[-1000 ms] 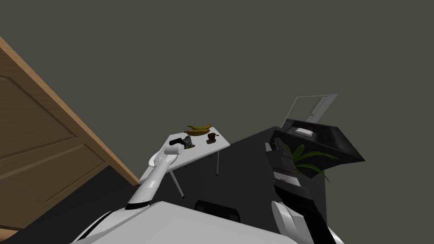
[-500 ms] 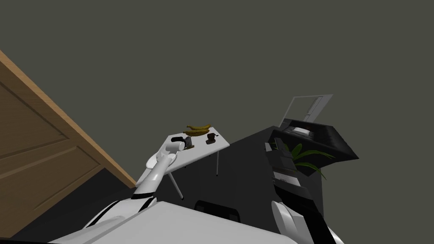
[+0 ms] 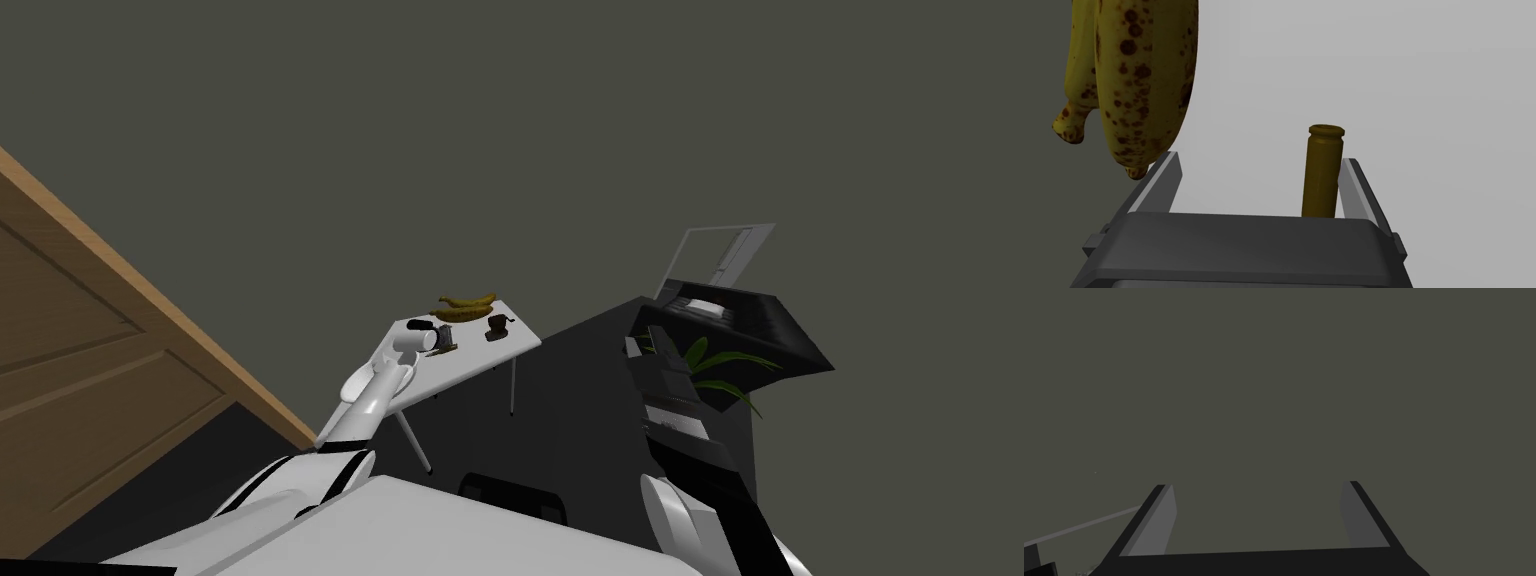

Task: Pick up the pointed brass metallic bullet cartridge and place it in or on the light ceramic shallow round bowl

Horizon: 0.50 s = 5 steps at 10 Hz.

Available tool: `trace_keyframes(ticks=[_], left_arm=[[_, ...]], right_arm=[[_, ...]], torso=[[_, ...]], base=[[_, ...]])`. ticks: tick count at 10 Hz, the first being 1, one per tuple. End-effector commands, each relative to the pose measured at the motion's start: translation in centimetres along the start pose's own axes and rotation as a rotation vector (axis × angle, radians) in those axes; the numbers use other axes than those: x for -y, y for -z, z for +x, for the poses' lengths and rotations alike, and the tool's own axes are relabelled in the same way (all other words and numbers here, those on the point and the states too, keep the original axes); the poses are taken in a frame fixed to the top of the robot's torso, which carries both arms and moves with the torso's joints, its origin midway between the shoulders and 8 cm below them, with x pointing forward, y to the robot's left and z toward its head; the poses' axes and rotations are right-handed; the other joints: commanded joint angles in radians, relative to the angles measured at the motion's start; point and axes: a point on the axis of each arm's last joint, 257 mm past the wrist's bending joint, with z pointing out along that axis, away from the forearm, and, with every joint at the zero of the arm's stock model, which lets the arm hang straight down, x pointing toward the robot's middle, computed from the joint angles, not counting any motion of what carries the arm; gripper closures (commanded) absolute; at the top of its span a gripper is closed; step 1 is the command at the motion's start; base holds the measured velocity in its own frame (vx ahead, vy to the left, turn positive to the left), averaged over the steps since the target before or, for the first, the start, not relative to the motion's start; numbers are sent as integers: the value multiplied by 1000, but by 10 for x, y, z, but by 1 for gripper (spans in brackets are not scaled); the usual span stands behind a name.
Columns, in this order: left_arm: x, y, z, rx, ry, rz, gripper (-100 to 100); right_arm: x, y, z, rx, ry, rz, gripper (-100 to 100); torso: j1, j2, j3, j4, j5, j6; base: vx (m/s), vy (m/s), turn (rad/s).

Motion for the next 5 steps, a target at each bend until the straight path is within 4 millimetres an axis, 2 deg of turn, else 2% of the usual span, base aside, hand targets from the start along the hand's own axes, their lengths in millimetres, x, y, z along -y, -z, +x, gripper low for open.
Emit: trace_keyframes(ticks=[1,5], left_arm=[[-8,-1,-4,13,11,-49,-100],[-22,-5,-14,46,52,-174,-100]], right_arm=[[0,0,0,0,0,0,0],[0,0,0,0,0,0,0]], torso=[[0,0,0,0,0,0],[1,-1,0,0,0,0]], base=[[6,24,-48],[11,34,-61]])
